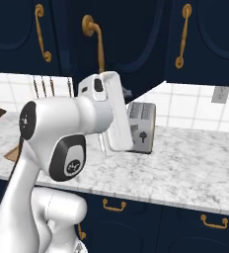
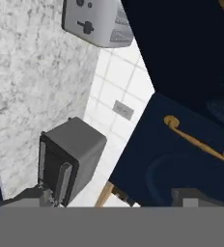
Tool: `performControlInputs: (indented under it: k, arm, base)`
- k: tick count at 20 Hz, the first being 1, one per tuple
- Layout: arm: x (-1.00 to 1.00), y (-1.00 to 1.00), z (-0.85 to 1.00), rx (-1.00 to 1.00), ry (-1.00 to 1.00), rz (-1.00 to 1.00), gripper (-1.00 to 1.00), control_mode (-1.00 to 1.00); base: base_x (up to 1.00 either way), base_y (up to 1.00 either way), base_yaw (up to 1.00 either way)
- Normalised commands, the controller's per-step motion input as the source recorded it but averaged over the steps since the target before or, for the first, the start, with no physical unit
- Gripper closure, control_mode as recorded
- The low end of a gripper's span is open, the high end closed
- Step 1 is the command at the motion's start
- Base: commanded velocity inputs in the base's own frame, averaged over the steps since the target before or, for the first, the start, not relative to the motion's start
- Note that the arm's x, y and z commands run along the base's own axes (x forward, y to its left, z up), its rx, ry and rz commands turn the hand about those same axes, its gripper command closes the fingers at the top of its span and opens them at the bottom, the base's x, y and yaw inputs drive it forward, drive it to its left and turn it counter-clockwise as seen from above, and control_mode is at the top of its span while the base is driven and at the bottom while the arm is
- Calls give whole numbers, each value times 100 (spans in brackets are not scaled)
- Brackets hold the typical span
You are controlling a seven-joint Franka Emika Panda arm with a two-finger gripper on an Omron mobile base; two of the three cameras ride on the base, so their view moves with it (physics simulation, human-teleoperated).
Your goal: Pick the kettle from the counter and place it on the tray. Then pick the mug from the cabinet and place it on the tray. Then close the cabinet doors.
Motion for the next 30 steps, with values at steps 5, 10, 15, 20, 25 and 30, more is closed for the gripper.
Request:
performControlInputs:
  k: [5, 10, 15, 20, 25, 30]
  arm:
    - [62, 72, -1, 0, 1, 25, -100, -100]
    - [75, 69, -1, 0, 0, 22, -100, -100]
    - [85, 71, -7, 0, 0, 17, -100, -100]
    - [92, 54, -3, 12, -14, 14, -100, -100]
    - [100, 25, -9, 21, -9, 4, -100, -100]
    - [100, 38, -9, 23, 0, 0, -100, -100]
  base:
    - [0, 0, 0]
    - [0, 0, 0]
    - [0, 0, 0]
    - [0, 0, 0]
    - [0, 0, 0]
    - [0, 0, 0]
